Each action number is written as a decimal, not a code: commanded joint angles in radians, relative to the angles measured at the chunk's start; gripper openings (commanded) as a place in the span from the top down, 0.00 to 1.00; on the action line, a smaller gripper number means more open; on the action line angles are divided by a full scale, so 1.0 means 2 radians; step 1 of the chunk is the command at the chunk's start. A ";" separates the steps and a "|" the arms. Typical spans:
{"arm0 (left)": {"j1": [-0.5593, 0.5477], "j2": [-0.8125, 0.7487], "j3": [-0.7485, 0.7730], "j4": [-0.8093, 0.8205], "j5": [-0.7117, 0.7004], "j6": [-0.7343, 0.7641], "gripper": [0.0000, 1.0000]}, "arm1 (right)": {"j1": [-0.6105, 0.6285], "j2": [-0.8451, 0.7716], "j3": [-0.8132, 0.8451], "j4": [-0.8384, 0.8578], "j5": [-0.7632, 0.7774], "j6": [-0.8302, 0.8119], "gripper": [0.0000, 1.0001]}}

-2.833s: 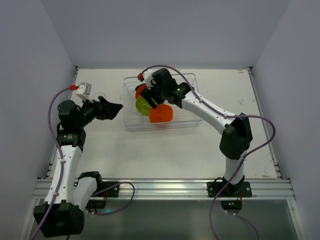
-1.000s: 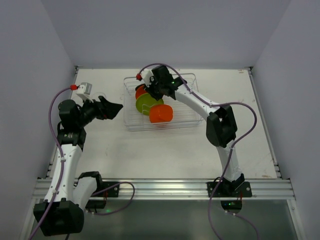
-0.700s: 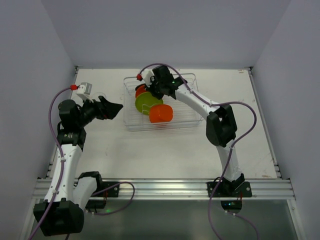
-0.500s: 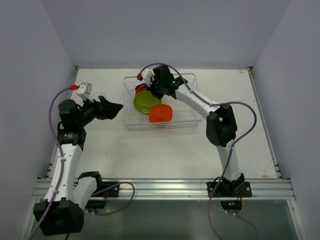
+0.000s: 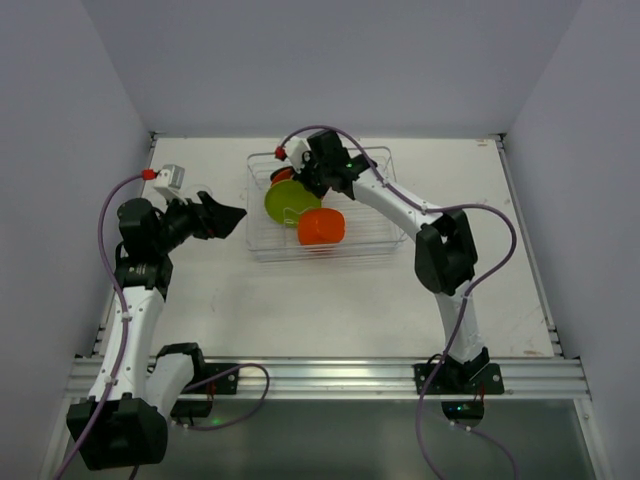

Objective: Unload the mixed dishes from the dish rack

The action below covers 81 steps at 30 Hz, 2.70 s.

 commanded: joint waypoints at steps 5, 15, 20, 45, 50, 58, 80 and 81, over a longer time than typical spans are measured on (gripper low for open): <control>-0.002 -0.003 0.000 0.011 0.009 0.009 0.00 | -0.007 -0.082 -0.029 0.057 0.022 0.006 1.00; -0.002 -0.004 -0.001 0.011 0.009 0.009 0.00 | -0.007 -0.125 -0.042 0.062 0.020 0.010 1.00; -0.002 -0.004 -0.002 0.011 0.009 0.009 0.00 | -0.010 -0.143 -0.043 0.063 0.020 0.012 1.00; -0.002 -0.005 0.000 0.012 0.013 0.006 0.00 | -0.078 -0.286 -0.167 0.120 -0.065 0.162 1.00; -0.002 -0.007 -0.002 0.012 0.014 0.005 0.00 | -0.102 -0.323 -0.205 0.140 -0.076 0.203 1.00; -0.002 -0.009 -0.004 0.013 0.014 0.005 0.00 | -0.156 -0.395 -0.315 0.207 -0.095 0.287 1.00; -0.002 -0.008 -0.007 0.017 0.018 0.002 0.00 | -0.374 -0.505 -0.522 0.358 -0.217 0.506 1.00; -0.002 -0.007 -0.007 0.017 0.019 0.001 0.00 | -0.379 -0.507 -0.530 0.362 -0.218 0.513 1.00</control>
